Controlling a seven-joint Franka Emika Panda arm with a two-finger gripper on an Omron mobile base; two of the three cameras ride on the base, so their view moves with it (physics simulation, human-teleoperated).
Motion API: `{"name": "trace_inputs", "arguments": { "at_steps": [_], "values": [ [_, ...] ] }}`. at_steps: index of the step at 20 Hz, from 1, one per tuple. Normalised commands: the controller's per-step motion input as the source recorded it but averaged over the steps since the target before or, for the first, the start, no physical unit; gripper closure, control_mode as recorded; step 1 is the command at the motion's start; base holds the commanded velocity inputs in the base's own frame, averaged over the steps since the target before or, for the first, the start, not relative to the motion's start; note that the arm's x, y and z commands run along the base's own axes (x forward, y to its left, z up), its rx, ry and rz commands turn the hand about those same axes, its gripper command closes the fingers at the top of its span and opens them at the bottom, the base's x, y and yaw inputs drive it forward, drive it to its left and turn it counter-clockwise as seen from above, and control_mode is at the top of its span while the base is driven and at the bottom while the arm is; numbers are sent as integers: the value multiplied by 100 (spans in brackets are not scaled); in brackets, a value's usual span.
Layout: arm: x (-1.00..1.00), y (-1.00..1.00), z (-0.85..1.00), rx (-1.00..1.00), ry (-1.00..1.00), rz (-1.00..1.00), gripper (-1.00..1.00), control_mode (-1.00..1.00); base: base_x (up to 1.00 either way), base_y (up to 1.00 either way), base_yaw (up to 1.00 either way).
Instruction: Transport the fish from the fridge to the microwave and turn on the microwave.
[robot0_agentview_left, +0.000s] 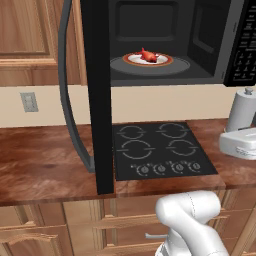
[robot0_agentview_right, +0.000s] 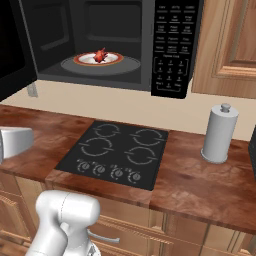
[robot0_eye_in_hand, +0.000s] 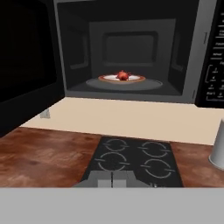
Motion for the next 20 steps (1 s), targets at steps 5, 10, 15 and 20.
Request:
{"name": "trace_inputs", "arguments": {
  "at_steps": [5,10,15,20],
  "values": [
    [0,1,0,-4,-1,0,100,-100,0,0,0],
    [0,7,0,-4,-1,0,100,-100,0,0,0],
    [-6,16,0,0,0,0,100,-100,0,0,0],
    [-4,26,0,0,0,0,100,-100,0,0,0]
  ]
}}
